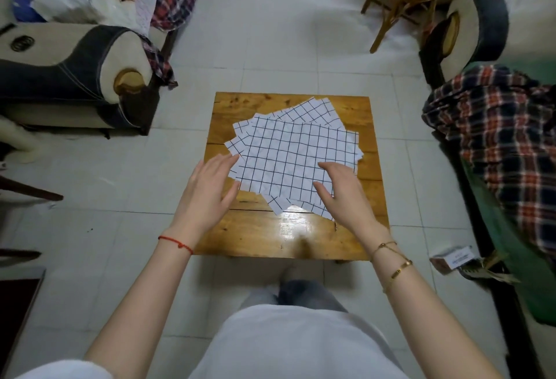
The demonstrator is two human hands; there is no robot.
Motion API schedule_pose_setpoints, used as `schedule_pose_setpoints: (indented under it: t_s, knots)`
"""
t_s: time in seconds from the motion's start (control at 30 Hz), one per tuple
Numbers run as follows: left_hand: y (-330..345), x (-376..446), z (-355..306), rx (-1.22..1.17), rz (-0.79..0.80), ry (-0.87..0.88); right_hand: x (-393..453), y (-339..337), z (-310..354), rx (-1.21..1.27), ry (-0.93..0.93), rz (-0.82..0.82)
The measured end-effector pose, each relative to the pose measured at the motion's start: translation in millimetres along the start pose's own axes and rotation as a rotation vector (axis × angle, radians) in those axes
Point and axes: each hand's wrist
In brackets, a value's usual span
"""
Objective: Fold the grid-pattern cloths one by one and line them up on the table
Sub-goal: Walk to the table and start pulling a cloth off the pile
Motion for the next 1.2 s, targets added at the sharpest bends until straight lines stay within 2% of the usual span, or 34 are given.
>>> schedule_pose_setpoints:
  t_s: [0.27, 0.6, 0.97, 1.2]
  knots:
    - [67, 58, 51, 0.076, 0.053, 0.002, 64, 69, -14, 0.018, -0.048, 0.071]
    - [169, 125, 147, 0.119, 0.215, 0.069, 114, 204, -14, 0.031, -0.058, 0.163]
    - [279, 106, 224, -0.029, 0.357, 0.07, 119, 347, -15, 0.005, -0.006, 0.273]
    - [316, 92, 251, -0.033, 0.324, 0.149, 116, 398, -14, -0.127, -0.026, 0.312]
Point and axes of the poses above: each hand's wrist, its own x-axis towards the middle knuckle, its own y-axis out of the palm, z = x × y, and after that the axes turned 12 degrees about -z, right-handed
